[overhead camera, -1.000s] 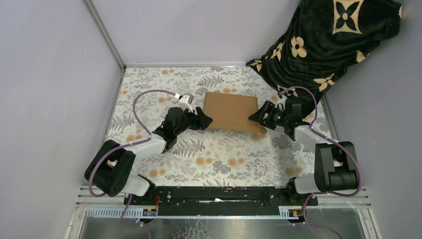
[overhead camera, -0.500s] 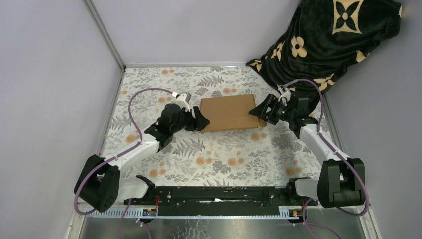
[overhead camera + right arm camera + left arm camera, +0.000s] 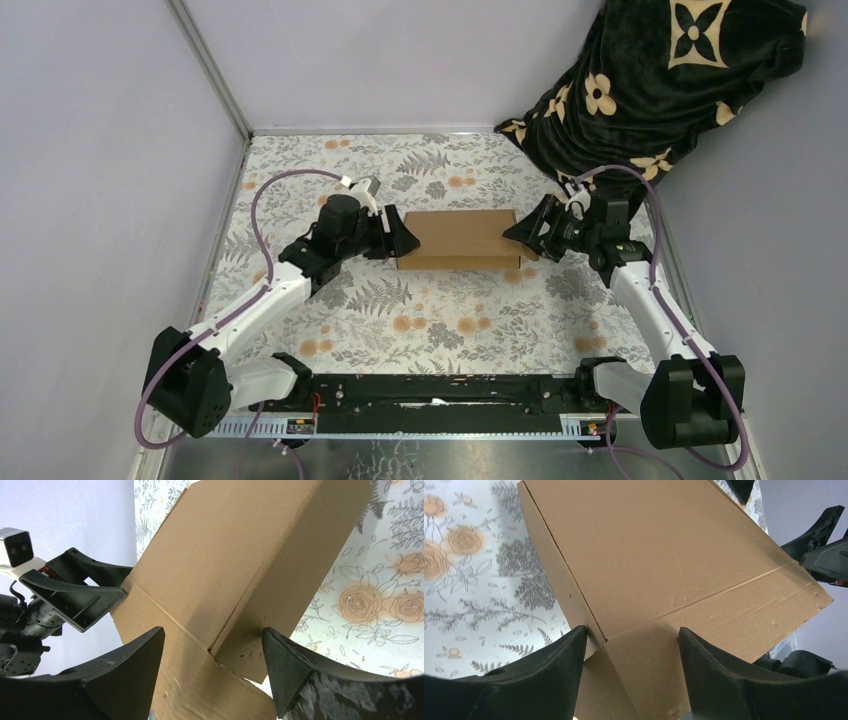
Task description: Fold the paper box
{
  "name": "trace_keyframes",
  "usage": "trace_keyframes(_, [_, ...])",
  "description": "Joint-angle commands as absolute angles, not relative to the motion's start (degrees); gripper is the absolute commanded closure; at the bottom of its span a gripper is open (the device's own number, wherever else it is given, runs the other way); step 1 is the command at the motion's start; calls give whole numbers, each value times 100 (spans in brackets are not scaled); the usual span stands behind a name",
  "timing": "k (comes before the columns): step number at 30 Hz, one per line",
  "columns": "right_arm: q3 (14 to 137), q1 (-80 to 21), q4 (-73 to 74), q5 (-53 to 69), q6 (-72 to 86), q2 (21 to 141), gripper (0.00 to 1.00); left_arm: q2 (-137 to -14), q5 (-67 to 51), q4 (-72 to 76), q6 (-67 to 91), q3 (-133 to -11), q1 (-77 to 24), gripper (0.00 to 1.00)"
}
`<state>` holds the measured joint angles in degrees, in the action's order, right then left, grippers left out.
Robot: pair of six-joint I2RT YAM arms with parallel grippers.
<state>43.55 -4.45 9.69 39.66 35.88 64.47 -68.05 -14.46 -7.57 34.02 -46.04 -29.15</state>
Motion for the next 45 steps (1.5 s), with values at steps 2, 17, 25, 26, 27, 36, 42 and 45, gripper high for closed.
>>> trace_keyframes(2, [4515,-525,1202,4612,3948,6236,21,-6587,-1907,-1238,3681,-4954,-2969,27])
trace_keyframes(17, [4448,-527,1276,4922,4664,6210,21,-6681,-2527,-2005,4224,-5326,-2701,23])
trace_keyframes(25, [4271,-527,770,5102,5132,6564,20,-6987,-3003,-1946,4389,-5436,-2321,20])
trace_keyframes(26, [4257,-527,664,5140,5223,6618,20,-7040,-3078,-1969,4400,-5510,-2268,19])
trace_keyframes(27, [4263,-527,592,5170,5303,6671,20,-7086,-3140,-1991,4407,-5583,-2227,17])
trace_keyframes(36, [4577,-528,496,5294,5542,7033,20,-7260,-3467,-1951,4582,-5868,-2039,15])
trace_keyframes(42, [4601,-527,556,5395,5714,7044,20,-7232,-3567,-2006,4736,-5974,-2006,14])
trace_keyframes(45, [4668,-527,607,5431,5784,7106,20,-7192,-3623,-2052,4838,-5971,-1975,14])
